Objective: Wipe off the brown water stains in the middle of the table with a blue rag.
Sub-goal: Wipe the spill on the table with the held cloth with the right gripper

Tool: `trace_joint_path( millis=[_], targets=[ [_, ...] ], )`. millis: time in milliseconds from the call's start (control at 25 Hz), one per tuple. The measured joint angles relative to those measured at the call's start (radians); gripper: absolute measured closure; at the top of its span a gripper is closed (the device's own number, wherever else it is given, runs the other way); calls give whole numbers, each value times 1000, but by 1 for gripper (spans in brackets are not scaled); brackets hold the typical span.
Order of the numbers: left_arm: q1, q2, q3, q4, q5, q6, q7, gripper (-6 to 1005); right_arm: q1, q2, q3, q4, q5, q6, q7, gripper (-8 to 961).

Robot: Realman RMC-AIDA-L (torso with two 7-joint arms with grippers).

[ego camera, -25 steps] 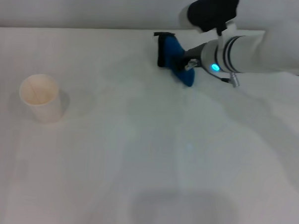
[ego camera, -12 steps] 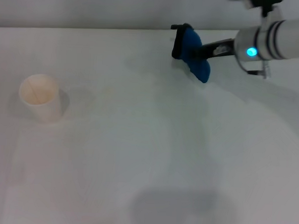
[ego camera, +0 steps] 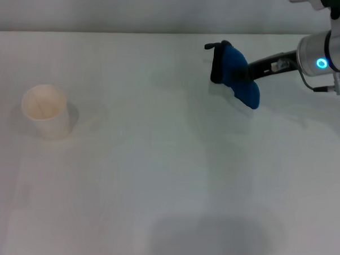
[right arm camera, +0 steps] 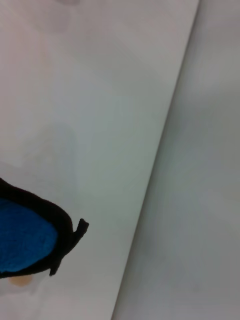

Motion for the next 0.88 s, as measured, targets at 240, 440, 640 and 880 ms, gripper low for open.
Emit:
trace_joint_path(
  millis=[240,440,640,880],
  targets=[
    [0,0,0,0,0,0,0,123,-4,9,1,-10,-33,1,0,742],
    [-3,0,0,0,1,3,0,123,12,64,3,-2,-173,111,0,740],
    [-3,-1,0,0,2,4,0,123,67,103,20,41,-306,119,7,737],
    [-1,-2,0,0,2,4,0,123,103,102,18,76,-311,104,8,734]
  ],
)
